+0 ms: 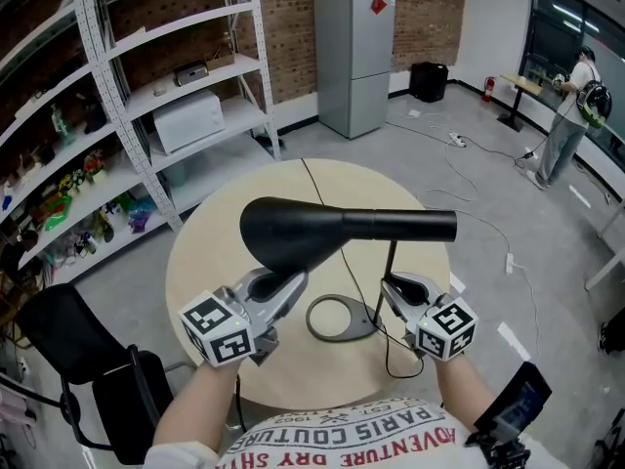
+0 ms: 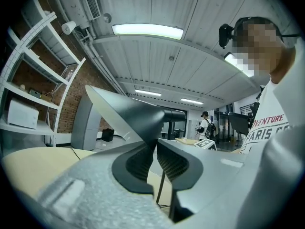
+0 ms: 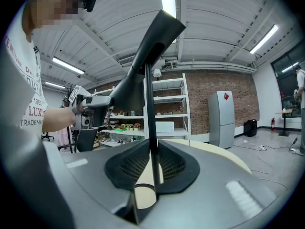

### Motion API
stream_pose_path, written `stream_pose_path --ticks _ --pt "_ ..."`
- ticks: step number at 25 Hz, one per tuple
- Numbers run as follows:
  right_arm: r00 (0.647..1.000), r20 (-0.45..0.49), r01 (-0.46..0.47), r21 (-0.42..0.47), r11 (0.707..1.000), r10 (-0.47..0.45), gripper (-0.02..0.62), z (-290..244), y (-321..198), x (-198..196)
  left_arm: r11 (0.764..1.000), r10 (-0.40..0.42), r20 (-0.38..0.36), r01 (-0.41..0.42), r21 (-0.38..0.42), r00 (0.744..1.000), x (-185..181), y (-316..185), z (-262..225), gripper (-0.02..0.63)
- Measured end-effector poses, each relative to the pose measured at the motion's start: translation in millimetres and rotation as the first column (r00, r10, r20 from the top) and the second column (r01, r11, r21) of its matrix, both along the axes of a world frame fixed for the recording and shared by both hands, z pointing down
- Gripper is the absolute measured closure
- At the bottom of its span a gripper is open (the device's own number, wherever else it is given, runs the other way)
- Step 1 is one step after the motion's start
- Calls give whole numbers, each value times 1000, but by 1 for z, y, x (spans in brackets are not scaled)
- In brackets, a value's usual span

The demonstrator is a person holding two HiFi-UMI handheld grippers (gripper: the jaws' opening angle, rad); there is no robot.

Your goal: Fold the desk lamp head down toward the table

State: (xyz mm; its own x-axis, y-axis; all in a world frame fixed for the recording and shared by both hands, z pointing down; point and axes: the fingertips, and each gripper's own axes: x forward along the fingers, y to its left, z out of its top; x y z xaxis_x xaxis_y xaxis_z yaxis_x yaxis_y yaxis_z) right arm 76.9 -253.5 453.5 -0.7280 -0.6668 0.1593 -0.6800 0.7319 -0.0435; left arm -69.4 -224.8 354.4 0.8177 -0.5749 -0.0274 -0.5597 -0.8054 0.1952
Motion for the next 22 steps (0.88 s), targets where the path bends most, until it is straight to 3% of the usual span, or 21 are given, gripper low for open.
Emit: stream_pose_path --ticks 22 --pt "1000 11 3 10 1000 -4 546 0 -1 0 995 3 -118 -14 -95 993 16 2 28 575"
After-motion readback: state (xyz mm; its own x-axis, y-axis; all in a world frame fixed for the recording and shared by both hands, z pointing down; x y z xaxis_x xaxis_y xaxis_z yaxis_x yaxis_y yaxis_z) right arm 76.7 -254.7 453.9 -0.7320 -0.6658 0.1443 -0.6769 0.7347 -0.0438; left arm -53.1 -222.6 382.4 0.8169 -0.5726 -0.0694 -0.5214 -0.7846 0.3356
